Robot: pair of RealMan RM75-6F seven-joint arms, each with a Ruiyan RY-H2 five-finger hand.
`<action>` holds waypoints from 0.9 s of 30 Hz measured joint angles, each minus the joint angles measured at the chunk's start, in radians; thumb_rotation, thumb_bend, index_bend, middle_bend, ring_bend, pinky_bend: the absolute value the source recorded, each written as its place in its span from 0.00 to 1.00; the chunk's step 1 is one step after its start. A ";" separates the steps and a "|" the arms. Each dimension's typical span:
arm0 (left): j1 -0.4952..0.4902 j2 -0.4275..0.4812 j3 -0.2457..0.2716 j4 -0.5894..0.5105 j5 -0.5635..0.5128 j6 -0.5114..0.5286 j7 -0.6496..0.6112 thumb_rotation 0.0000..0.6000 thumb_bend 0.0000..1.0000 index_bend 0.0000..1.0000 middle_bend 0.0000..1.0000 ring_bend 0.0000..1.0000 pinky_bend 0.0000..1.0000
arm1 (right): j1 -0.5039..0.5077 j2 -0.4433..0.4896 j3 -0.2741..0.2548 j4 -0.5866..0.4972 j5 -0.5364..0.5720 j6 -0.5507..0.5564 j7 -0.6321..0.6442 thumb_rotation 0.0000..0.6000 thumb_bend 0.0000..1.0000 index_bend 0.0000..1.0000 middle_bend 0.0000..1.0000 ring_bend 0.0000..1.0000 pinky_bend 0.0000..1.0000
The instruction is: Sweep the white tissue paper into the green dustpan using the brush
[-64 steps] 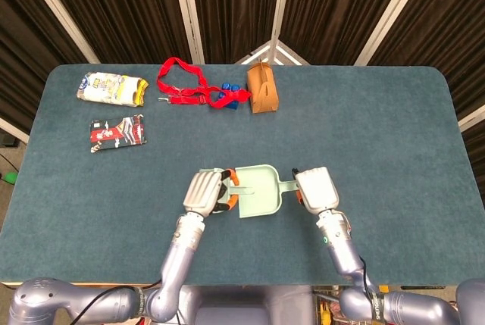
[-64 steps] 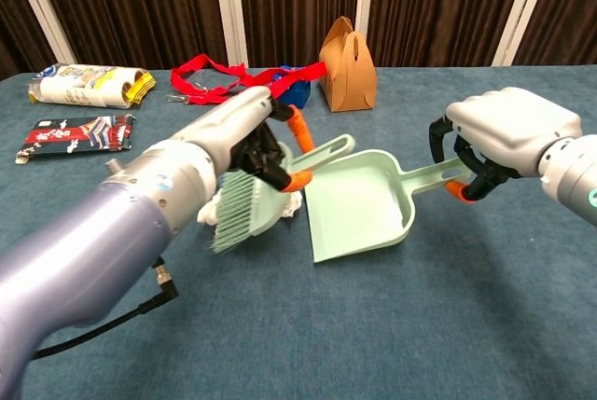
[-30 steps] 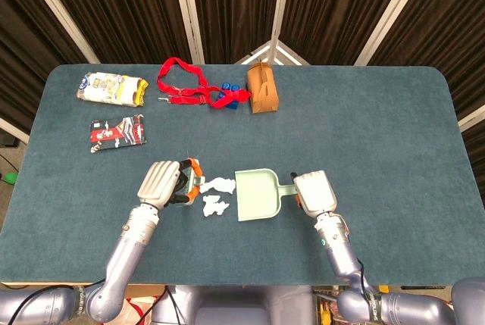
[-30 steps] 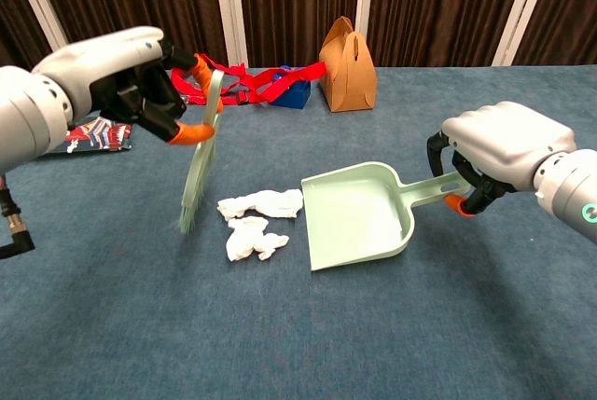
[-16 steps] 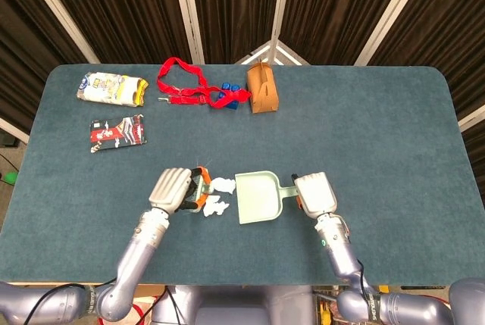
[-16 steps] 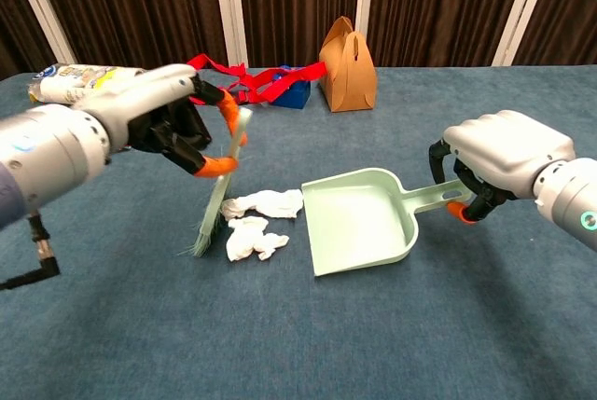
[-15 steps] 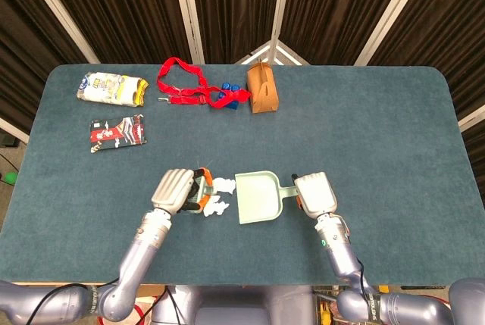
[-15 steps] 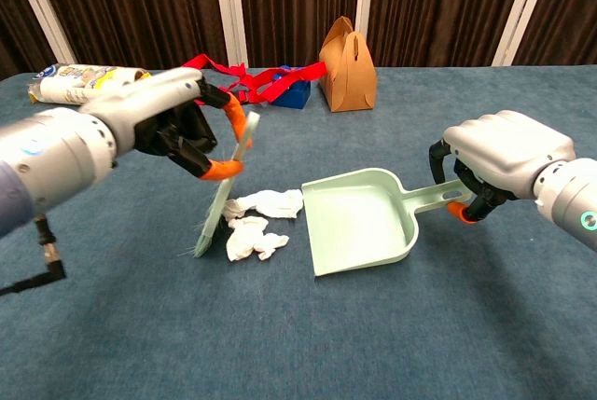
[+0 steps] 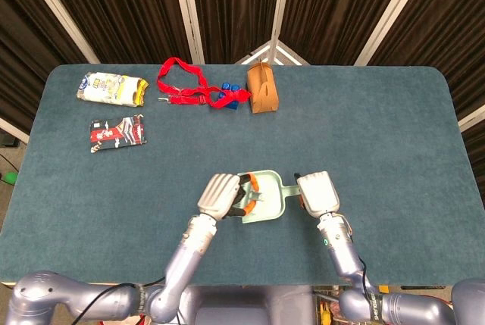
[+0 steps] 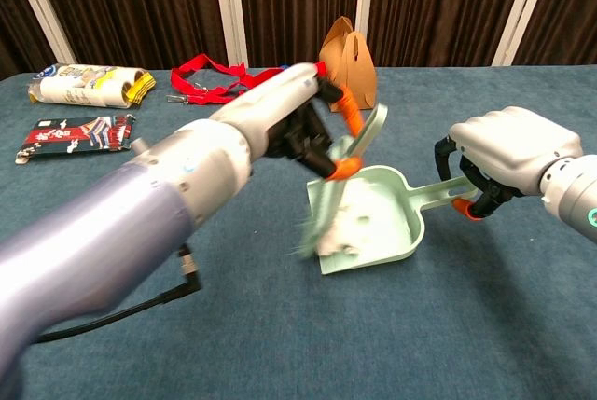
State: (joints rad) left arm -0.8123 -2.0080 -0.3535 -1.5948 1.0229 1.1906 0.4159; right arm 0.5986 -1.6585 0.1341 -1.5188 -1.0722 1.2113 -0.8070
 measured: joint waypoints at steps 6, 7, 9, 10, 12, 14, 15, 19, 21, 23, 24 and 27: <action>-0.024 -0.029 -0.042 0.018 0.038 0.025 -0.026 1.00 0.65 0.79 1.00 1.00 1.00 | 0.000 0.006 0.002 -0.014 0.000 0.005 -0.006 1.00 0.48 0.62 0.80 0.78 0.80; -0.020 -0.022 -0.041 0.010 0.039 0.026 -0.028 1.00 0.65 0.79 1.00 1.00 1.00 | -0.001 0.007 0.001 -0.016 0.000 0.006 -0.008 1.00 0.48 0.62 0.80 0.78 0.80; -0.012 -0.004 -0.040 -0.004 0.043 0.029 -0.033 1.00 0.65 0.79 1.00 1.00 1.00 | -0.001 0.009 0.001 -0.020 0.001 0.007 -0.010 1.00 0.48 0.62 0.80 0.78 0.80; -0.005 0.010 -0.039 -0.016 0.045 0.030 -0.038 1.00 0.65 0.79 1.00 1.00 1.00 | -0.001 0.009 0.000 -0.021 0.001 0.007 -0.011 1.00 0.48 0.62 0.80 0.78 0.80; 0.006 0.034 -0.038 -0.035 0.049 0.032 -0.049 1.00 0.65 0.79 1.00 1.00 1.00 | -0.001 0.010 0.000 -0.025 0.001 0.007 -0.014 1.00 0.48 0.62 0.80 0.78 0.80; 0.020 0.066 -0.039 -0.059 0.054 0.034 -0.065 1.00 0.65 0.79 1.00 1.00 1.00 | -0.001 0.008 -0.001 -0.023 0.003 0.007 -0.016 1.00 0.48 0.62 0.80 0.78 0.80; 0.027 0.080 -0.040 -0.070 0.056 0.035 -0.073 1.00 0.65 0.79 1.00 1.00 1.00 | 0.000 0.007 -0.001 -0.023 0.004 0.006 -0.018 1.00 0.48 0.62 0.80 0.78 0.80; 0.055 0.152 -0.047 -0.120 0.070 0.038 -0.109 1.00 0.65 0.79 1.00 1.00 1.00 | 0.001 0.001 -0.002 -0.028 0.006 0.008 -0.026 1.00 0.48 0.62 0.80 0.78 0.80; 0.066 0.185 -0.049 -0.141 0.076 0.039 -0.121 1.00 0.65 0.79 1.00 1.00 1.00 | 0.000 0.000 -0.003 -0.032 0.007 0.010 -0.028 1.00 0.48 0.62 0.80 0.78 0.80; 0.080 0.224 -0.051 -0.166 0.084 0.041 -0.133 1.00 0.65 0.79 1.00 1.00 1.00 | -0.002 -0.002 -0.006 -0.036 0.008 0.013 -0.032 1.00 0.48 0.62 0.80 0.78 0.80; 0.087 0.241 -0.051 -0.177 0.088 0.042 -0.138 1.00 0.65 0.79 1.00 1.00 1.00 | -0.003 -0.002 -0.007 -0.037 0.009 0.014 -0.033 1.00 0.48 0.62 0.80 0.78 0.80; 0.108 0.295 -0.049 -0.212 0.099 0.045 -0.154 1.00 0.65 0.79 1.00 1.00 1.00 | -0.007 -0.003 -0.011 -0.040 0.012 0.018 -0.035 1.00 0.48 0.56 0.80 0.78 0.80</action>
State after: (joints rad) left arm -0.7038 -1.7126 -0.4030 -1.8069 1.1218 1.2357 0.2623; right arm 0.5915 -1.6614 0.1229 -1.5588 -1.0602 1.2298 -0.8423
